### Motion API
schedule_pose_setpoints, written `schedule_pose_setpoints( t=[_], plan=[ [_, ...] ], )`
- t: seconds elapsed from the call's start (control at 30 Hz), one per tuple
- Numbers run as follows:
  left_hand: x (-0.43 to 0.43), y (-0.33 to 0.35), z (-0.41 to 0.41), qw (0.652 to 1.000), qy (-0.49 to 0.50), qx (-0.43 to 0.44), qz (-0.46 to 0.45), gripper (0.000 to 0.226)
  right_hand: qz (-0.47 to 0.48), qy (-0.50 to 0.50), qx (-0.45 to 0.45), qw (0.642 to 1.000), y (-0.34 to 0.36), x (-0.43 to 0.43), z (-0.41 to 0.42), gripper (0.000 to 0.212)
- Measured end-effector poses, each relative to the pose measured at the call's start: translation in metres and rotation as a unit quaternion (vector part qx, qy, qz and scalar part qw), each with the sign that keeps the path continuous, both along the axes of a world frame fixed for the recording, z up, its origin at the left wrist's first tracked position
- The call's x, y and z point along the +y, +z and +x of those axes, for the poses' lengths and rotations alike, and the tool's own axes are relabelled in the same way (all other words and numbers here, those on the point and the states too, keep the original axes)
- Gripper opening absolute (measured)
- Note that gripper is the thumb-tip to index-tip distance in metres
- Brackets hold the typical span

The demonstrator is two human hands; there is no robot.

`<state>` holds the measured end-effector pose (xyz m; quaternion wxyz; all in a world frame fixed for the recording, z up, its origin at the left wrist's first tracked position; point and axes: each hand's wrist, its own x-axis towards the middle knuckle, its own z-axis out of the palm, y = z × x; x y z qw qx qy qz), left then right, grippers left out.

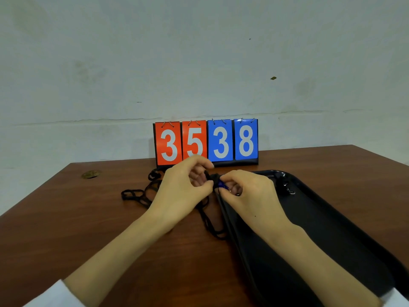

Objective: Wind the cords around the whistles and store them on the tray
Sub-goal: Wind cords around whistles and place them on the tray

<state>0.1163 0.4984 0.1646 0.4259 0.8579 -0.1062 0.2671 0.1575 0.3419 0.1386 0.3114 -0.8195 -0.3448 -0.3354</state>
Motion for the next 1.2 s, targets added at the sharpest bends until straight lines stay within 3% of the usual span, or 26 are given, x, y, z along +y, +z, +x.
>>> schedule_pose_setpoints(
  t=[0.07,0.17,0.27,0.6,0.73,0.9,1.2],
  plan=[
    [-0.003,-0.002,0.001,0.999,0.009,0.015,-0.049,0.039,-0.010,-0.001,-0.015,1.000,-0.001,0.000,-0.001,0.023],
    [-0.003,-0.003,0.004,0.995,0.018,0.027,-0.096,0.025,-0.023,-0.002,-0.030,0.999,-0.001,0.000,-0.001,0.023],
    [-0.001,-0.003,0.006,0.994,0.013,0.032,-0.103,0.011,-0.032,-0.001,-0.036,0.999,-0.001,0.000,-0.002,0.025],
    [0.000,-0.001,0.003,0.996,0.040,0.019,-0.080,0.018,-0.023,-0.011,-0.043,0.999,-0.004,0.004,-0.004,0.025],
    [-0.001,-0.002,0.002,0.994,0.083,-0.006,0.070,0.013,-0.025,-0.016,-0.048,0.998,-0.006,0.006,-0.005,0.025],
    [-0.003,0.004,0.000,0.965,0.098,-0.005,0.242,0.029,-0.040,-0.016,-0.054,0.998,-0.008,0.005,-0.005,0.022],
    [-0.014,0.006,-0.004,0.925,0.157,0.037,0.344,0.028,-0.080,-0.006,-0.073,0.994,-0.009,0.007,-0.005,0.007]
  ],
)
